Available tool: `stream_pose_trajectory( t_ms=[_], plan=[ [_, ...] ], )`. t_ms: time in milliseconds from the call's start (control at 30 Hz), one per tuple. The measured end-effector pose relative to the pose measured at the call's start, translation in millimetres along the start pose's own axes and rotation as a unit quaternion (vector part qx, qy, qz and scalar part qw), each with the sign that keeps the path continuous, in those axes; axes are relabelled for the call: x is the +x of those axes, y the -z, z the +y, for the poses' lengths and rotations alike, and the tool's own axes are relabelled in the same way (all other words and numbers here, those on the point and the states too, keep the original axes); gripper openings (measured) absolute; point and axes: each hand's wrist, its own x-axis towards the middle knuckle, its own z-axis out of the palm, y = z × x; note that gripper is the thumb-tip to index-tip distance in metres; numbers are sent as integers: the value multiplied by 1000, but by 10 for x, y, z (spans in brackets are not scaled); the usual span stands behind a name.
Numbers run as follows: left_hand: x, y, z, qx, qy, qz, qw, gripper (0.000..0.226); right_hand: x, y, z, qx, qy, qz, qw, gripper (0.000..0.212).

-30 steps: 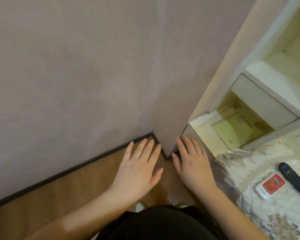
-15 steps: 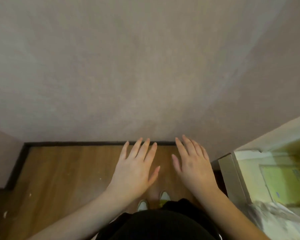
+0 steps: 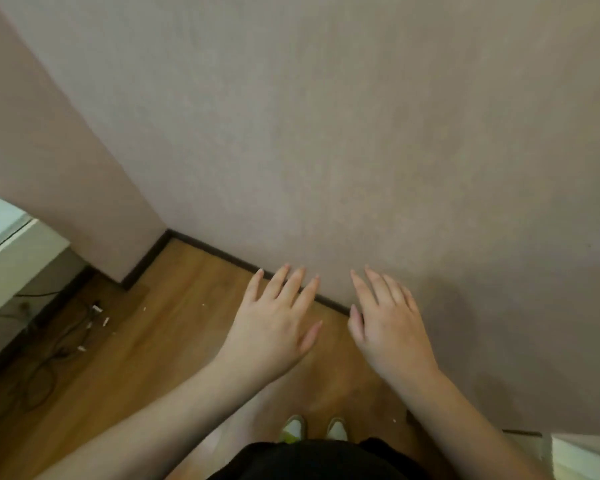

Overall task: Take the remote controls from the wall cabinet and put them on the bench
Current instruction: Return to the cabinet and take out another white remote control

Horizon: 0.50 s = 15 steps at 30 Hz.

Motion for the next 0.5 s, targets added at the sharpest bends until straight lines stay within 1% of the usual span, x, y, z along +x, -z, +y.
stream_pose_trajectory(
  t_ms=[167, 267, 500],
  plan=[
    [-75, 187, -147, 28, 89, 19, 995, 64, 336, 13, -211, 5, 70, 3, 998, 57],
    [-209, 264, -280, 37, 134, 29, 990, 64, 496, 70, -425, 12, 118, 17, 993, 56],
    [-614, 458, -773, 49, 240, 49, 968, 63, 805, 153, -1179, 26, 214, 42, 975, 54]
  ],
)
